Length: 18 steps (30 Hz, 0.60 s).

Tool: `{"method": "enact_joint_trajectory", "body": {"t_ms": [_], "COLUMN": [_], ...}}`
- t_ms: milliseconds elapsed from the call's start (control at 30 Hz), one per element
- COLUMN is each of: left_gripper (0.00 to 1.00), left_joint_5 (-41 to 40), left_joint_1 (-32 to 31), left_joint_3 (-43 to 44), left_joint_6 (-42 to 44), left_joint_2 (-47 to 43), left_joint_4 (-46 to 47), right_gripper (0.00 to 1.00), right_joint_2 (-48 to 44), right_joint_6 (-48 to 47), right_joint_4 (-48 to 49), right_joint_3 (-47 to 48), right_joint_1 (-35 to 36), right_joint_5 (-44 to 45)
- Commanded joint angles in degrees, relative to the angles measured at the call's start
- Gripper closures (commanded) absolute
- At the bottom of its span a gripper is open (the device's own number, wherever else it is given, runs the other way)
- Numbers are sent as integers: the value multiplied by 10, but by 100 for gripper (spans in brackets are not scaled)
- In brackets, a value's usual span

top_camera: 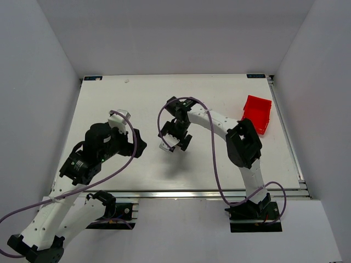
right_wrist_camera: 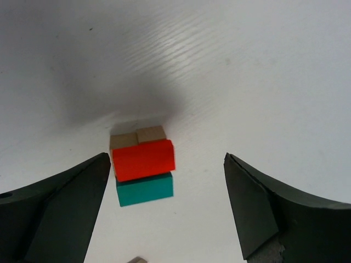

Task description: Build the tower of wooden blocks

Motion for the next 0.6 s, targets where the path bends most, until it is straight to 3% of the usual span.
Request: {"method": "enact_joint_trajectory", "body": {"t_ms": [0,167,267,300,333,467,567], "left_gripper": [2,2,2,2,2,2,2], "left_joint_5": [-70,-156,-214,-230,-243,-265,-267], "left_joint_1": [3,3,4,3,4,7,7], "left_joint_3": [17,32,42,42,41,25,19], "left_joint_6": [-66,-134,-178,-199,-209,-214,-223], "left_joint_2": [-10,1,25,32,40,94,145], "left_joint_4": [-8,-52,-90,-97,-104,-106,-98], "right_gripper": [11,11,11,11,11,11,11], "right_joint_2": [-66,-153,-231,-248,-262,-288,-254], "right_joint_6": [60,266,519,643,700,929,980], "right_joint_4": [29,160,392,495,527,531,430], "right_joint_3": [10,-66,-180,-237,-259,-270,-227], "right_joint_1": [0,-5,-6,-6,-6,-6,-1], "right_joint_5": [-51,-64,-10,30,54,87,137]}}
